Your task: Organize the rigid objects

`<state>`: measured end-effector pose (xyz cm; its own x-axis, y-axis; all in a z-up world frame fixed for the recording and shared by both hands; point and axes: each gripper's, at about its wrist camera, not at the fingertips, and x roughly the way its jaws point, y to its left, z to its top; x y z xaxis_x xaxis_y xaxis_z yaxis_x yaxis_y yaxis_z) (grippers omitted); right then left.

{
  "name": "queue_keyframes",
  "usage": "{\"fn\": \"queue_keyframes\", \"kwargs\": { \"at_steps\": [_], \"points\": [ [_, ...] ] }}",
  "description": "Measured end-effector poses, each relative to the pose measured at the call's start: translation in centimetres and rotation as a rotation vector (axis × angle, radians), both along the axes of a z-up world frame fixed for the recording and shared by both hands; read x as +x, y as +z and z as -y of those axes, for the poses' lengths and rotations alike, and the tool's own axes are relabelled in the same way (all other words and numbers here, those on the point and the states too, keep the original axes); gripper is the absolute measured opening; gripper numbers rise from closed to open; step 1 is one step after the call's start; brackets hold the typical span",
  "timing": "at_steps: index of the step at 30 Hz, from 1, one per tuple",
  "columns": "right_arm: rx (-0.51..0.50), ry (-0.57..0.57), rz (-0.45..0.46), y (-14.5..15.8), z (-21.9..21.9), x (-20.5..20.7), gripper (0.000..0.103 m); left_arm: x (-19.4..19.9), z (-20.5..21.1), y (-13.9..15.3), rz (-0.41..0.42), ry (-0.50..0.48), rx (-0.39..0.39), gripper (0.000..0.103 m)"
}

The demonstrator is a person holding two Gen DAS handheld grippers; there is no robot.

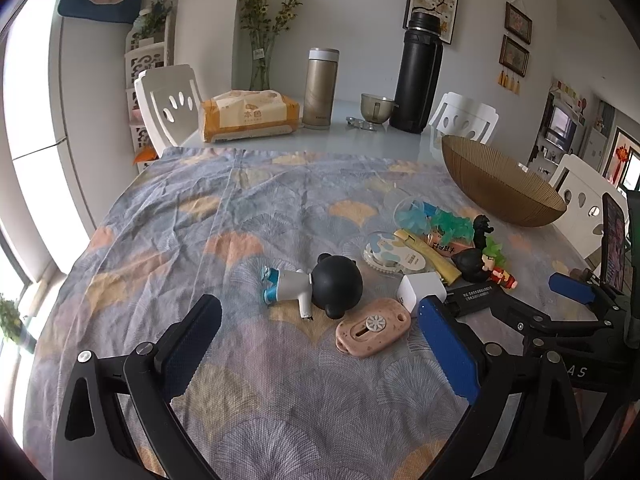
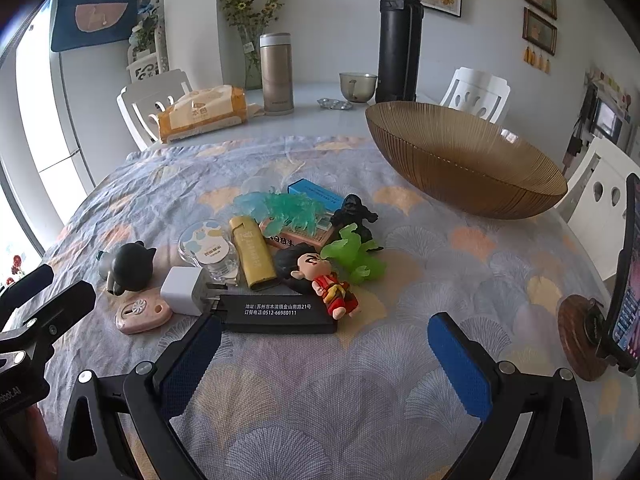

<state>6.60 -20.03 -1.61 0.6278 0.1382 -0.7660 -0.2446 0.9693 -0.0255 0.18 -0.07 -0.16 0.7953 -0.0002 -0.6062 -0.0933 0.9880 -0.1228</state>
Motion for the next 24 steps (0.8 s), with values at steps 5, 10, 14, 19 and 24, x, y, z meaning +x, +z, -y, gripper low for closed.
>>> {"fn": "queue_keyframes", "kwargs": {
  "at_steps": [5, 10, 14, 19, 24],
  "points": [
    [-0.007, 0.004, 0.009, -0.1, -0.3, -0.1, 0.103, 0.1, 0.0, 0.0, 0.000, 0.000, -0.003, 0.099],
    [-0.006, 0.003, 0.013, 0.0, -0.2, 0.0, 0.103, 0.0, 0.0, 0.0, 0.001, 0.000, -0.005, 0.099],
    [-0.005, 0.004, 0.009, -0.1, -0.2, 0.0, 0.103, 0.0, -0.1, 0.1, 0.001, -0.003, -0.031, 0.099],
    [0.051, 0.057, 0.023, 0.3, -0.3, -0.3, 0.103, 0.4, -1.3, -0.1, -0.086, -0.094, -0.046, 0.099],
    [0.083, 0.246, -0.060, 0.9, -2.2, -0.2, 0.103, 2.1, -2.4, 0.7, -0.172, -0.232, 0.110, 0.098]
  ]
}}
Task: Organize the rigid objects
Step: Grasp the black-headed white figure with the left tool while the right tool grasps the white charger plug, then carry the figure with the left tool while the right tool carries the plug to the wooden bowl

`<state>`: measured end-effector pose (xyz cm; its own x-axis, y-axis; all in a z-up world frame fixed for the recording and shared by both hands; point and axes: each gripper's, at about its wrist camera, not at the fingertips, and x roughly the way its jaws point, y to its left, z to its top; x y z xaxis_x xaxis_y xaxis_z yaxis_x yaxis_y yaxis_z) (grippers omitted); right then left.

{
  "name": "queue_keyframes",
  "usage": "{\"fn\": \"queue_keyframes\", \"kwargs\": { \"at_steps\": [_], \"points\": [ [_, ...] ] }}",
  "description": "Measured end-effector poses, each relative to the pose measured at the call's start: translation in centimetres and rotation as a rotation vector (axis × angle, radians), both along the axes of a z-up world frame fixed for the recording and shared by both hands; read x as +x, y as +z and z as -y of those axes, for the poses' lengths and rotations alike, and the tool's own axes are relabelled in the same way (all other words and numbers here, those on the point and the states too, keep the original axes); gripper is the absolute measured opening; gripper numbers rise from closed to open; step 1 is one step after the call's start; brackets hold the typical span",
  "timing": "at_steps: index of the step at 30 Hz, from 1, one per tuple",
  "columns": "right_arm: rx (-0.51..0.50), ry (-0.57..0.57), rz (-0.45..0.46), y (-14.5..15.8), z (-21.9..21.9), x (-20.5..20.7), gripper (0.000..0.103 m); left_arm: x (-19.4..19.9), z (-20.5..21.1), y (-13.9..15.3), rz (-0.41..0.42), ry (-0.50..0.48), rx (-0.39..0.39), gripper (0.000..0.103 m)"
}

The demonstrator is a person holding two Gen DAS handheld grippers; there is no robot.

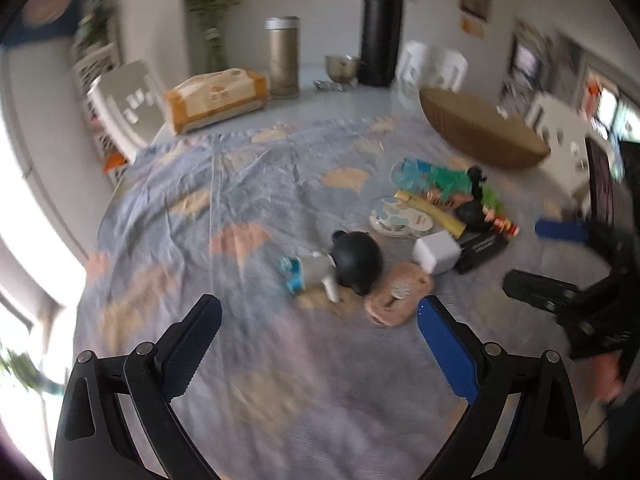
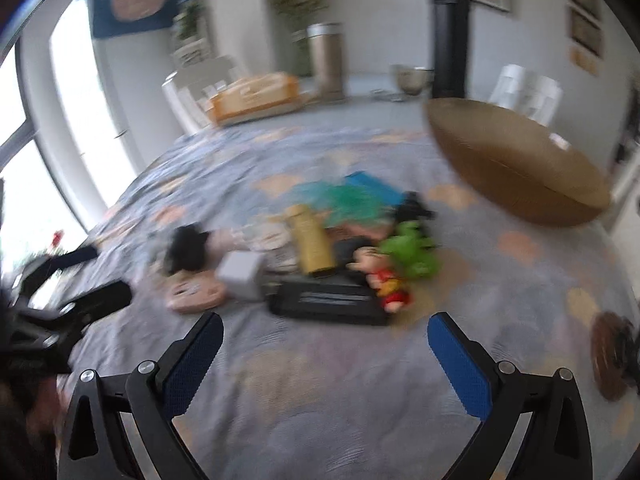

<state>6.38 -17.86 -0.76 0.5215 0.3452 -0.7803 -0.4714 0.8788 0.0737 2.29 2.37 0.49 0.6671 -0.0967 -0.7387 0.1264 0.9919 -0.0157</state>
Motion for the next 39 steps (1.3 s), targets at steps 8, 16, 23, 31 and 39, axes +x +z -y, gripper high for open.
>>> {"fn": "queue_keyframes", "kwargs": {
  "at_steps": [8, 16, 23, 31, 39],
  "points": [
    [-0.172, 0.308, -0.016, -1.1, -5.6, 1.7, 0.066, 5.8, 0.6, -1.5, -0.130, -0.241, 0.079, 0.083],
    [-0.155, 0.428, -0.064, -2.5, -6.7, 4.4, 0.065, 7.9, 0.0, -3.0, -0.170, -0.315, -0.044, 0.078],
    [-0.072, 0.420, -0.071, -1.7, -6.4, 3.8, 0.037, 7.2, -0.3, -2.5, -0.149, -0.278, -0.085, 0.052],
    [-0.018, 0.250, -0.083, 0.3, -4.4, -0.4, 0.037, 3.0, -2.3, -2.0, -0.166, -0.124, -0.107, 0.052],
    [-0.005, 0.239, -0.119, -2.1, -3.1, -2.4, 0.038, 0.0, -1.1, -2.4, -0.133, -0.076, -0.077, 0.052]
  ]
}}
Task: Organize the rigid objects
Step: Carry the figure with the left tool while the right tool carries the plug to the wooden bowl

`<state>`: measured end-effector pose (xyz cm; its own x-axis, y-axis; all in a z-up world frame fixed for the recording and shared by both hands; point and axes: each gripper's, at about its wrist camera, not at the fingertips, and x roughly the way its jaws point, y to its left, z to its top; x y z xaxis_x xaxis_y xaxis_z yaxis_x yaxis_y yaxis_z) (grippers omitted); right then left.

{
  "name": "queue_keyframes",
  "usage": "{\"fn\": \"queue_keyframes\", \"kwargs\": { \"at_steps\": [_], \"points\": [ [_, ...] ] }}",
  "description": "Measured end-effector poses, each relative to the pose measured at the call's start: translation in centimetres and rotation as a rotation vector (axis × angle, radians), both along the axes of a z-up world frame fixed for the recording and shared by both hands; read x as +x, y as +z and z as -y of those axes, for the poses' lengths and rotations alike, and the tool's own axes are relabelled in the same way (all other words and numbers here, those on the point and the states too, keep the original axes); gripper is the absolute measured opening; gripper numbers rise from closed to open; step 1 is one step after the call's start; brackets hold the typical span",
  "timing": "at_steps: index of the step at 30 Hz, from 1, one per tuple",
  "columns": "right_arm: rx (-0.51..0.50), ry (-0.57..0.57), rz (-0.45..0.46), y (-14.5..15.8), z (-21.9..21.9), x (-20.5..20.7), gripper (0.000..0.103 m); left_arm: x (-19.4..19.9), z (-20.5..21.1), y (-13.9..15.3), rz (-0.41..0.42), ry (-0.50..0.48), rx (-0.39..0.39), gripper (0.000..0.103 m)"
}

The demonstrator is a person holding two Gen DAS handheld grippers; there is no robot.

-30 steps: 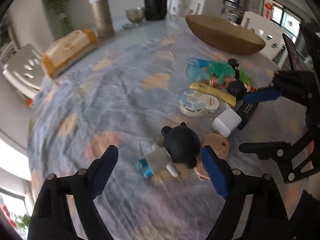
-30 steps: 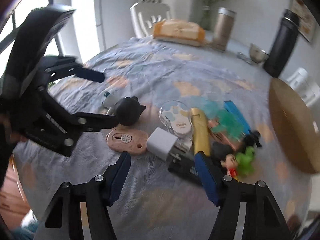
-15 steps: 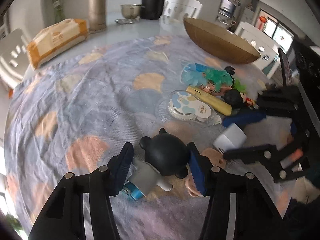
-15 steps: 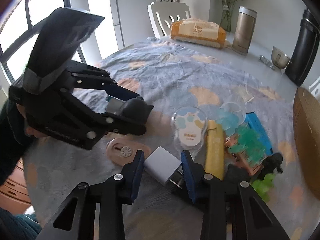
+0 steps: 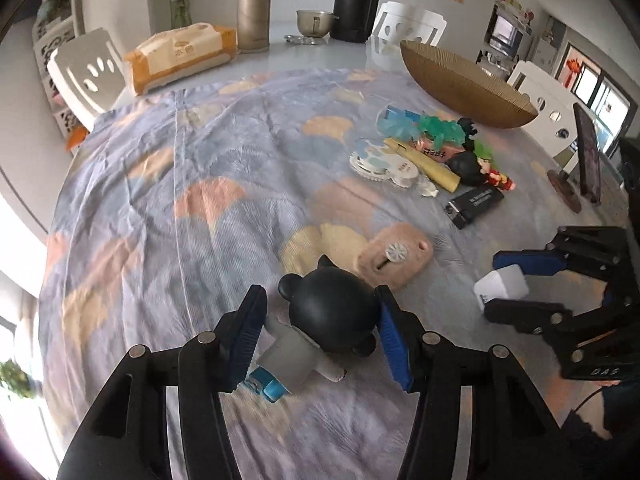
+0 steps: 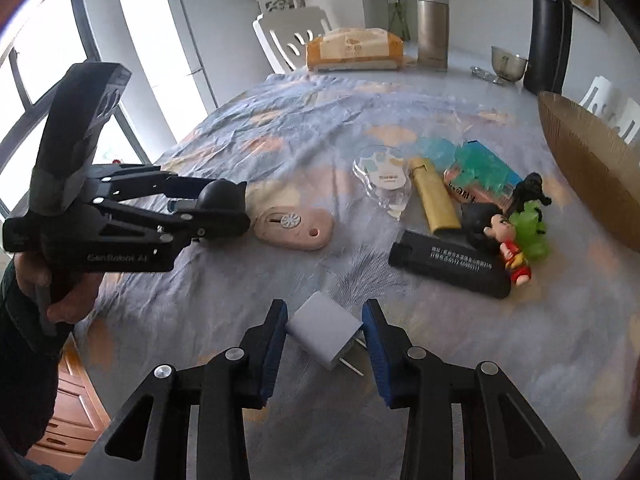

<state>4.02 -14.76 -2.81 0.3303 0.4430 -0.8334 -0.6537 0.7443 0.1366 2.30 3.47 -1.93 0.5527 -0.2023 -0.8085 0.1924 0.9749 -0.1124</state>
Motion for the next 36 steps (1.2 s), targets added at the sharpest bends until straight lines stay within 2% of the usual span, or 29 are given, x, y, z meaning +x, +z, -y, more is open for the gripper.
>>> {"fn": "queue_keyframes", "kwargs": {
  "at_steps": [1, 3, 5, 7, 9, 10, 12, 16, 20, 22, 24, 27, 31, 36],
  "points": [
    [-0.002, 0.017, -0.014, -0.2, -0.1, -0.1, 0.039, -0.1, 0.0, 0.0, -0.002, 0.002, -0.009, 0.052],
    [-0.002, 0.032, -0.026, -0.4, 0.0, -0.5, 0.049, -0.5, 0.0, 0.2, -0.002, 0.009, -0.010, 0.052],
    [-0.003, 0.042, -0.001, -0.5, -0.1, -1.0, 0.049, -0.9, 0.1, 0.3, -0.002, 0.014, -0.010, 0.052],
    [-0.034, 0.020, 0.026, -0.7, -0.2, -1.2, 0.036, -1.2, 0.3, 0.5, -0.004, 0.020, -0.013, 0.052],
    [-0.019, 0.019, 0.049, -0.3, -0.2, -1.6, 0.035, -1.2, 0.6, 1.2, 0.008, 0.025, -0.016, 0.052],
    [0.004, 0.014, 0.062, 0.3, 0.1, -1.9, 0.035, -1.2, 0.8, 1.9, 0.022, 0.021, -0.021, 0.044],
    [0.023, -0.018, 0.094, 1.8, 1.0, -1.8, 0.035, -0.6, 1.5, 3.5, 0.043, 0.012, -0.037, 0.044],
    [0.078, -0.182, 0.209, 7.3, 5.1, 0.9, 0.035, 2.1, 4.6, 7.6, 0.128, -0.030, -0.065, 0.044],
    [0.088, -0.456, 0.321, 12.2, 11.4, 5.6, 0.035, 6.4, 8.9, 10.8, 0.183, -0.099, -0.131, 0.044],
    [0.107, -0.554, 0.303, 13.2, 13.8, 7.8, 0.035, 9.1, 11.1, 11.7, 0.192, -0.130, -0.154, 0.044],
    [0.129, -0.637, 0.264, 13.5, 16.0, 10.0, 0.035, 12.0, 13.2, 12.1, 0.178, -0.168, -0.211, 0.044],
    [0.127, -0.731, 0.209, 12.6, 18.1, 12.9, 0.035, 16.2, 16.1, 11.8, 0.147, -0.201, -0.277, 0.044],
    [0.068, -0.787, 0.150, 10.2, 19.0, 15.9, 0.035, 20.5, 19.4, 9.6, 0.105, -0.209, -0.303, 0.044],
    [-0.007, -0.822, 0.091, 7.7, 20.1, 18.2, 0.035, 23.2, 21.7, 7.0, 0.055, -0.202, -0.308, 0.044]
  ]
}}
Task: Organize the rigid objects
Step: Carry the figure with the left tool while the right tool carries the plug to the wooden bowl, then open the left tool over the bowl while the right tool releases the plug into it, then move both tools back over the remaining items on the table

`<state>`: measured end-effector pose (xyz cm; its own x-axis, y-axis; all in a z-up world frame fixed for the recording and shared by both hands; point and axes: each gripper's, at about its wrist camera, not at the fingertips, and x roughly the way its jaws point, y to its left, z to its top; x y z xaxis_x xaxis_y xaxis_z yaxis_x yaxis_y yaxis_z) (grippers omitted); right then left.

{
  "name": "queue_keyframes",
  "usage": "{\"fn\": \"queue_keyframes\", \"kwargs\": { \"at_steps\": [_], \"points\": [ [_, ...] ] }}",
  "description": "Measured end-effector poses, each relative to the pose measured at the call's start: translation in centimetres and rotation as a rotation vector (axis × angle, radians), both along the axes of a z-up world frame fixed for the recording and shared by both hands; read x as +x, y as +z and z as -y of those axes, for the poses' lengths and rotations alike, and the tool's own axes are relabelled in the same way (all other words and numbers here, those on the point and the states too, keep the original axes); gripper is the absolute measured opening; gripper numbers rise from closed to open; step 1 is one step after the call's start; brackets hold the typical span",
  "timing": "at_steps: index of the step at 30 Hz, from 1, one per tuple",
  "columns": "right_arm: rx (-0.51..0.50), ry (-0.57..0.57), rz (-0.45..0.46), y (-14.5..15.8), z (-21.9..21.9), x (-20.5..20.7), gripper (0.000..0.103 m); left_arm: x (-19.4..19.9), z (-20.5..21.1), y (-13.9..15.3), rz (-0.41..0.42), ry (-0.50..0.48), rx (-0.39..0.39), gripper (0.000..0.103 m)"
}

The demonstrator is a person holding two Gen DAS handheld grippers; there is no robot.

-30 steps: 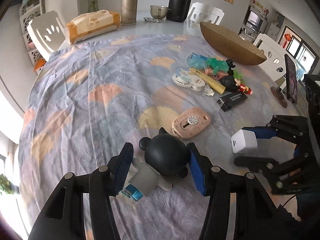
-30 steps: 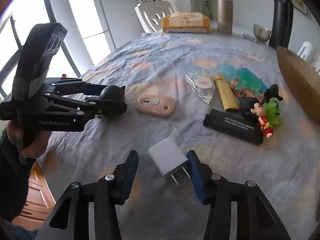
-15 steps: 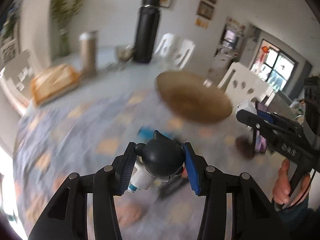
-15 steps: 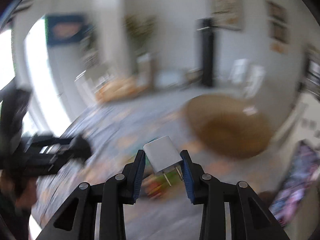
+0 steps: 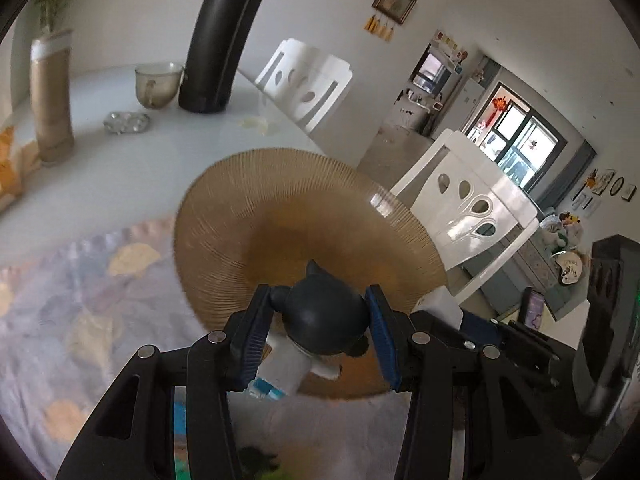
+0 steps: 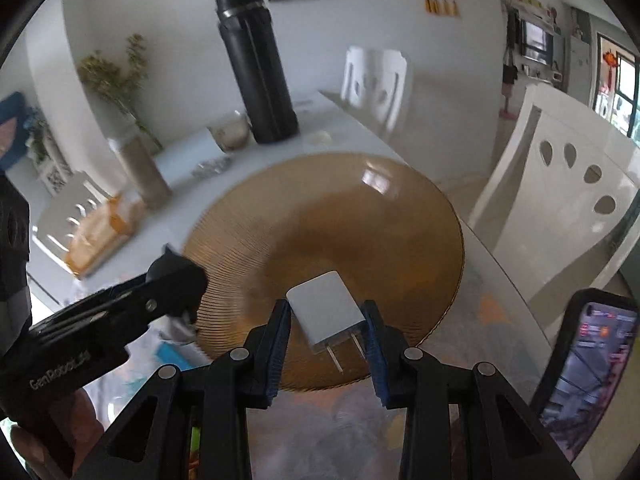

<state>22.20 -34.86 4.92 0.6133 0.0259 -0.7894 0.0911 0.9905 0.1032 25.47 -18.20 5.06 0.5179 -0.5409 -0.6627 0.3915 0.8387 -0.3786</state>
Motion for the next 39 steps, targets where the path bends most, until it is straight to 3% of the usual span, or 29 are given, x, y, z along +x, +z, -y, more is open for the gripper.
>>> {"fn": "queue_keyframes", "kwargs": {
  "at_steps": [3, 5, 6, 7, 8, 13, 15, 17, 20, 23, 28, 34, 35, 39],
  "points": [
    [0.008, 0.002, -0.022, -0.7, 0.4, 0.1, 0.035, 0.1, 1.0, -0.2, 0.008, 0.001, 0.025, 0.045],
    [0.015, -0.005, -0.033, -0.8, 0.7, 0.4, 0.035, -0.3, 1.1, 0.1, 0.026, 0.012, 0.050, 0.055],
    [0.013, -0.010, -0.043, -0.9, 0.8, 0.5, 0.038, -0.5, 0.9, 0.5, 0.030, 0.017, 0.054, 0.066],
    [0.016, -0.011, -0.049, -0.7, 0.8, 0.3, 0.041, -0.8, 0.6, 0.9, 0.037, 0.017, 0.043, 0.070],
    [0.021, -0.008, -0.040, -0.3, 0.9, 0.0, 0.049, -1.3, 0.0, 1.6, 0.049, 0.020, 0.027, 0.070],
    [0.002, 0.018, 0.093, 4.0, 0.1, -3.9, 0.055, -5.7, -3.4, 5.8, 0.136, 0.051, 0.010, 0.070],
    [-0.009, 0.044, 0.143, 5.7, -0.7, -5.8, 0.065, -8.3, -5.2, 7.4, 0.159, 0.065, 0.003, 0.070],
    [-0.009, 0.092, 0.181, 7.2, -1.7, -7.9, 0.068, -11.4, -7.3, 8.8, 0.187, 0.086, -0.011, 0.070],
    [0.028, 0.195, 0.205, 7.9, -3.6, -10.5, 0.071, -15.9, -10.2, 9.5, 0.244, 0.166, 0.039, 0.071],
    [0.089, 0.278, 0.213, 6.6, -5.8, -12.8, 0.088, -19.3, -13.1, 8.3, 0.261, 0.237, 0.062, 0.084],
    [0.067, 0.344, 0.202, 1.5, -9.0, -14.2, 0.088, -21.5, -17.9, 1.5, 0.161, 0.342, 0.133, 0.084],
    [0.132, 0.422, 0.150, -4.9, -10.9, -14.0, 0.088, -21.2, -20.0, -6.5, 0.062, 0.344, 0.212, 0.082],
    [0.134, 0.423, 0.143, -5.3, -11.0, -14.0, 0.088, -21.0, -20.1, -6.7, 0.033, 0.345, 0.210, 0.082],
    [0.103, 0.432, 0.141, -5.9, -11.3, -14.0, 0.088, -21.9, -20.1, -6.5, 0.084, 0.349, 0.210, 0.084]
  ]
}}
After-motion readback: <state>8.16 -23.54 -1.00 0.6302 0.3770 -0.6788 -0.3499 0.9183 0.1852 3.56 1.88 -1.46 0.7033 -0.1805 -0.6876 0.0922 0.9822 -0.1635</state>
